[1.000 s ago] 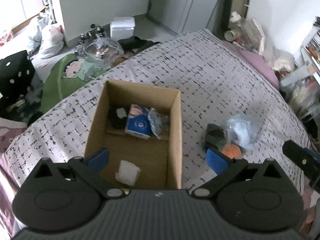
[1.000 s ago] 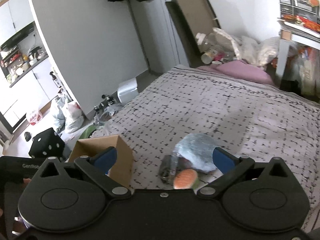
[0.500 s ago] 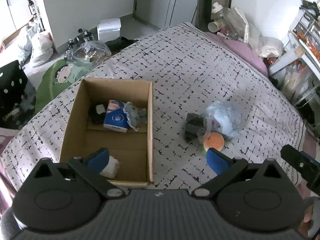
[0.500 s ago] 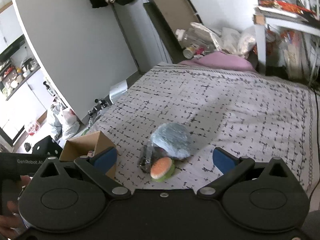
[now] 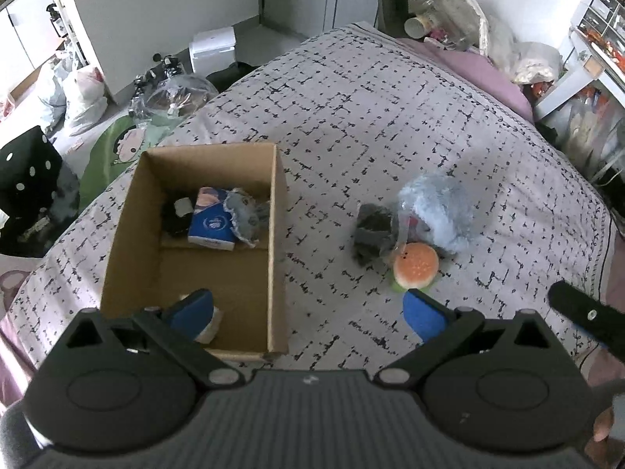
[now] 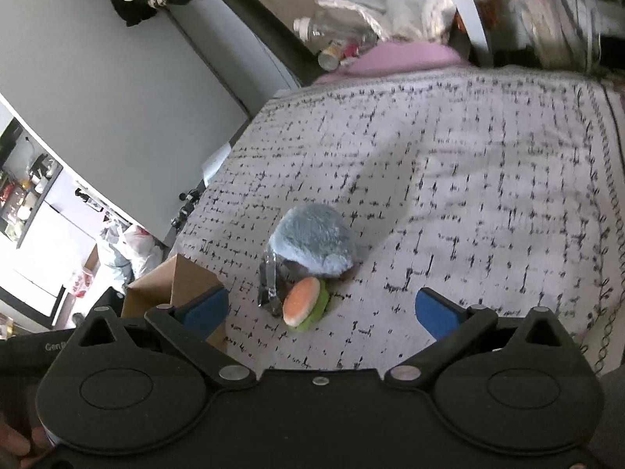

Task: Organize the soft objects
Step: 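Move both tools back toward the bagged black item and burger plush, then grasp the bagged black item with the left tool while the right tool grasps the burger plush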

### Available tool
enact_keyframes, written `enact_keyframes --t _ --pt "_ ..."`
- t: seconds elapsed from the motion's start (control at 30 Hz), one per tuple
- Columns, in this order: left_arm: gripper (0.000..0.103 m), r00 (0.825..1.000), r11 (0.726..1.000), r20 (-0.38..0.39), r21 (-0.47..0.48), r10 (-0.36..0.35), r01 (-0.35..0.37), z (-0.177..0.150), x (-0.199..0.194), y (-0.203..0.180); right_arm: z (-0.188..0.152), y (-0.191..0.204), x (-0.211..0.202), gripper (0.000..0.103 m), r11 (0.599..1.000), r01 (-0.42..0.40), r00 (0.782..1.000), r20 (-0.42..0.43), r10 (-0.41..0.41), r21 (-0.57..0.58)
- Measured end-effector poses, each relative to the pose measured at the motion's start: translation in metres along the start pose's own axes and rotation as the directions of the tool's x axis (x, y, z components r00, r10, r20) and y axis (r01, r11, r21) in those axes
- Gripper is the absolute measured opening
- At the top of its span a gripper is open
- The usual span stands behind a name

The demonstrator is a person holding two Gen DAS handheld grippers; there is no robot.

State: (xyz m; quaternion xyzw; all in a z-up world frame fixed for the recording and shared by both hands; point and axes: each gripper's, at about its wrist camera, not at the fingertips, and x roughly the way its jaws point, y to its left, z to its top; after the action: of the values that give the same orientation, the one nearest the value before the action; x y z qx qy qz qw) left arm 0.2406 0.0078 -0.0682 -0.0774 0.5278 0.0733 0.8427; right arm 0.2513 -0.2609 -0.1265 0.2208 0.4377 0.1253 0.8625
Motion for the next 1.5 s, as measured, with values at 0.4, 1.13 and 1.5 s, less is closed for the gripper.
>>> enact_keyframes --t 0.4,1.13,1.5 --pt "0.095 0.999 0.997 0.029 0.066 0.023 -0.025 0.020 0.029 -0.030 0.005 -0.024 0.040 0.096 0.983 -0.046 0.993 -0.100 0.065 0.179" --pt "0.083 0.993 0.996 -0.114 0.069 -0.040 0.049 0.048 0.121 -0.060 -0.001 -0.058 0.124 0.072 0.866 0.009 0.959 -0.250 0.135 0.500" --pt "0.064 0.979 0.999 -0.202 0.037 -0.013 0.020 0.053 0.163 -0.059 -0.001 -0.045 0.159 0.069 0.868 0.008 0.938 -0.305 0.165 0.496"
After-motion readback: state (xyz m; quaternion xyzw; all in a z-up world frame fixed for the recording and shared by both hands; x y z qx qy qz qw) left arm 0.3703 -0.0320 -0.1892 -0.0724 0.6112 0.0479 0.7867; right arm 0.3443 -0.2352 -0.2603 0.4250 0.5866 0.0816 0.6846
